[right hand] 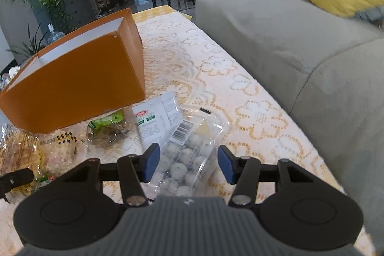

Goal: Organize snacks
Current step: 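Grasp the yellow puffed-snack bag with the left gripper while the right grasps the white-candy tray, then carry both items into the orange box and open both grippers to release them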

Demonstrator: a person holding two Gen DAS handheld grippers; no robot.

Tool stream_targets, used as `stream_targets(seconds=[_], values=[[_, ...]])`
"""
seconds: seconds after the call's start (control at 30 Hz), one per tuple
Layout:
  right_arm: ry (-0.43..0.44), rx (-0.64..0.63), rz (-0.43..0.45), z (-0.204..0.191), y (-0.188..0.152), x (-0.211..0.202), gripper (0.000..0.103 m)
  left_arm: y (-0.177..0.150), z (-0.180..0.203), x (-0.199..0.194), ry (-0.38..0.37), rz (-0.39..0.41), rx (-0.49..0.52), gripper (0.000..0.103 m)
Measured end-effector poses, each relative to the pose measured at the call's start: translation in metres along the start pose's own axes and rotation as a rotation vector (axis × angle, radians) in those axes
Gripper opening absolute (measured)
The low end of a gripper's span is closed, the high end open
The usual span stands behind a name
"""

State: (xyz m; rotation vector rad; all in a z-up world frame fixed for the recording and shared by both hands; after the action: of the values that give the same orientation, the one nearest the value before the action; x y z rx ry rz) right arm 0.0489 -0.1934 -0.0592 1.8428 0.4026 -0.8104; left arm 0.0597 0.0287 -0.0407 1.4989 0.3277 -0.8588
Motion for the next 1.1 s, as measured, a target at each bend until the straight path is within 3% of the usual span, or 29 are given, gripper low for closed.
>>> stream_targets(seconds=[0.2,0.37,0.5,0.7,1.1], values=[[0.002,0.044,-0.019,0.004,0.0,0.002,0.064,0.006,-0.006,-0.01,-0.056,0.041,-0.058,0.052],[0.071,0.083,-0.064,0.003,-0.003,0.007,0.07,0.01,-0.003,-0.015,-0.045,0.062,-0.042,0.044],[0.053,0.044,-0.042,-0.001,-0.007,0.007,0.065,0.012,-0.003,-0.014,-0.015,0.064,-0.038,0.042],[0.06,-0.013,-0.027,-0.006,-0.009,0.001,0.059,0.013,-0.003,-0.018,-0.027,0.071,-0.037,0.039],[0.161,-0.057,0.043,-0.018,-0.006,-0.022,0.056,0.018,-0.001,-0.024,-0.045,0.081,-0.039,0.031]])
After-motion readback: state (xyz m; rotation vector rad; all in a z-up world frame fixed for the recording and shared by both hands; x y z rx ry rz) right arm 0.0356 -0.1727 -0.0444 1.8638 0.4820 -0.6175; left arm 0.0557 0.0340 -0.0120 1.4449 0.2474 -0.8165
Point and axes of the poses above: each gripper's, at about its wrist camera, not at the fingertips, and x roughly the way its jaws point, z to its right, y to its top, the point moved 1 cm from there along x, roughly the way its jaws point
